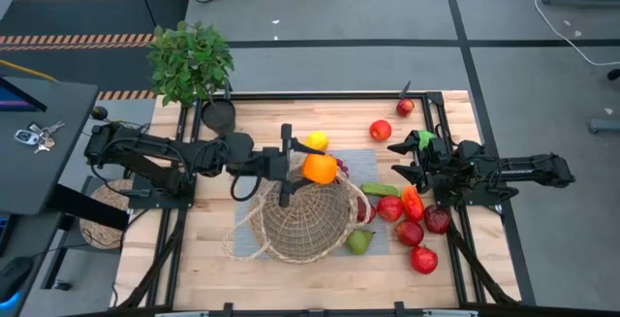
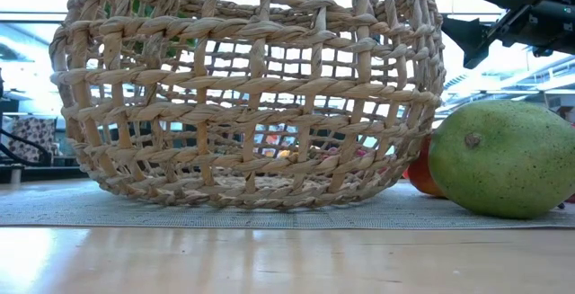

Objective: Build produce basket
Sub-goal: Put the orange into the brown basket

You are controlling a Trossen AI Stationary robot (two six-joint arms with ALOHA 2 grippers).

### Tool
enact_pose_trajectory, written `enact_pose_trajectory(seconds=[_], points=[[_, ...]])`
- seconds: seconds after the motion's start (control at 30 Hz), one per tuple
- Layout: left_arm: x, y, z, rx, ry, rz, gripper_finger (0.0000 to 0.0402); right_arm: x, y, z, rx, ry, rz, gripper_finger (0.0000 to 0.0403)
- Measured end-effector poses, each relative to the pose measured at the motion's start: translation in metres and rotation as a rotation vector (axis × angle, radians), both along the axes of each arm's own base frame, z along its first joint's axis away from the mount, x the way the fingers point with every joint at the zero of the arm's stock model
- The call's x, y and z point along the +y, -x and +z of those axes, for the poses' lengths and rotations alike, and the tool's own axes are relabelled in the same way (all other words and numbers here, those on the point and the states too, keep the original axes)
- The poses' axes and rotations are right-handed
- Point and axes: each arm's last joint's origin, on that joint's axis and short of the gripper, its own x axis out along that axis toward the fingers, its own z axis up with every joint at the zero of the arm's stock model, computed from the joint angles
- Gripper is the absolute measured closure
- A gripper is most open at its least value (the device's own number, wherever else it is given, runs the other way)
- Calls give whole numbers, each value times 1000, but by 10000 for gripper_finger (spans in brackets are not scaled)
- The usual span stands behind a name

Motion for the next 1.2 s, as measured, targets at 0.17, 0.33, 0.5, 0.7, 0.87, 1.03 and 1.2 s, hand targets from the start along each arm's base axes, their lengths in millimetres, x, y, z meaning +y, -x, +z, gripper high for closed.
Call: enact_pose_trajectory(seconds=[0.17, 0.33, 0.5, 0.7, 0.87, 1.03, 1.2], points=[[0, 2, -1, 26, 266, -11, 131, 0, 0, 0, 0, 0, 0, 95], [4, 5, -2, 97, 463, -112, 131, 0, 0, 0, 0, 0, 0, 95], [10, 6, -1, 166, 696, -251, 131, 0, 0, 0, 0, 0, 0, 95], [15, 6, -3, 250, 886, -353, 131, 0, 0, 0, 0, 0, 0, 95], [14, 6, -2, 269, 925, -380, 131, 0, 0, 0, 0, 0, 0, 95], [14, 6, -2, 272, 926, -385, 131, 0, 0, 0, 0, 0, 0, 95], [-8, 6, -6, 288, 844, -428, 131, 0, 0, 0, 0, 0, 0, 95]])
